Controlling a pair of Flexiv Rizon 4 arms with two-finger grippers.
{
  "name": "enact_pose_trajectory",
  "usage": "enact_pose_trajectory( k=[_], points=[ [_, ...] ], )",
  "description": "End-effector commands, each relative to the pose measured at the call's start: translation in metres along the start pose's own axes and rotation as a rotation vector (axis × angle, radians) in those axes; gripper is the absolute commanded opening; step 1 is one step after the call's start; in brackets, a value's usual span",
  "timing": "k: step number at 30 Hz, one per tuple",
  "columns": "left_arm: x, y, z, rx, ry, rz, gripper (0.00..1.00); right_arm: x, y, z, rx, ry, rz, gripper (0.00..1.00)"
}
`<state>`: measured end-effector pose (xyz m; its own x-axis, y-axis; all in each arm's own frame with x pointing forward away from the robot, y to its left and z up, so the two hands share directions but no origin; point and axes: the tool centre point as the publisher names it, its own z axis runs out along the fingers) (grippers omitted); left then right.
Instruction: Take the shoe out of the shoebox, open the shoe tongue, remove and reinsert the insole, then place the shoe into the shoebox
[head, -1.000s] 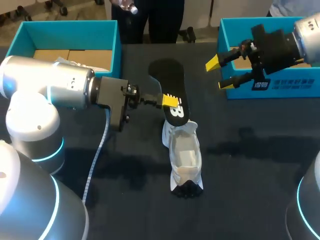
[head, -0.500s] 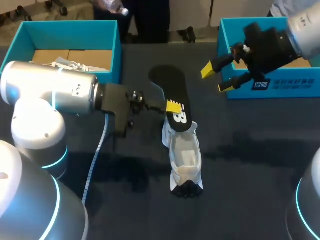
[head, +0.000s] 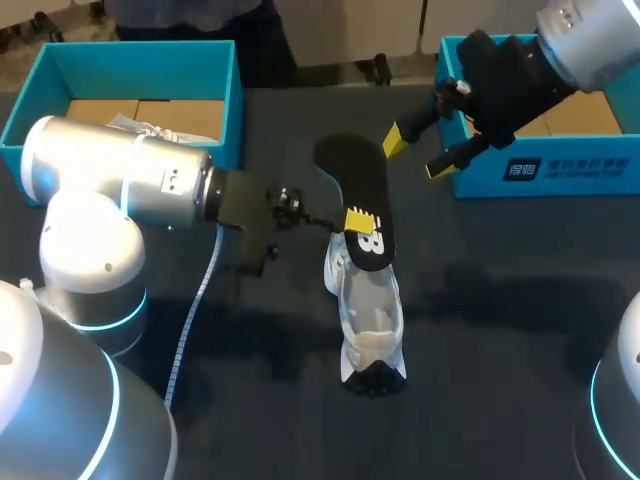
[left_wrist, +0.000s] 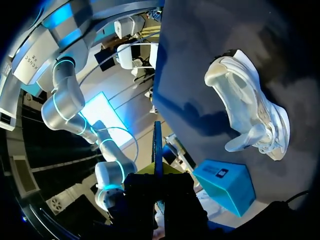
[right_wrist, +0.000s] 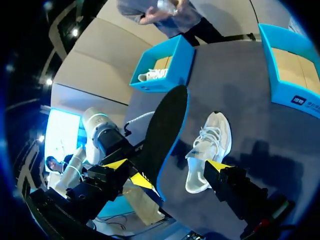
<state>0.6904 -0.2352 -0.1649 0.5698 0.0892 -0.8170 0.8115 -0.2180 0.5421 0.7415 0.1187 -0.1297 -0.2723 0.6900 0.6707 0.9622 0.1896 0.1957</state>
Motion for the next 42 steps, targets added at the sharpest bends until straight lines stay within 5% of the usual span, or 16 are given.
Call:
enact_pose_trajectory(
  k=[1, 9, 42],
  points=[
    [0.005, 0.002, 0.004, 0.005, -0.017, 0.016, 0.00, -0.002, 0.003, 0.003, 0.010, 0.001, 0.003, 1.00],
    [0.005, 0.002, 0.006, 0.002, -0.034, 0.085, 0.00, -0.003, 0.003, 0.004, 0.022, -0.005, 0.010, 1.00],
    [0.015, 0.014, 0.015, 0.005, -0.017, 0.164, 0.00, -0.026, 0.019, 0.019, 0.016, 0.291, 0.142, 1.00]
  ],
)
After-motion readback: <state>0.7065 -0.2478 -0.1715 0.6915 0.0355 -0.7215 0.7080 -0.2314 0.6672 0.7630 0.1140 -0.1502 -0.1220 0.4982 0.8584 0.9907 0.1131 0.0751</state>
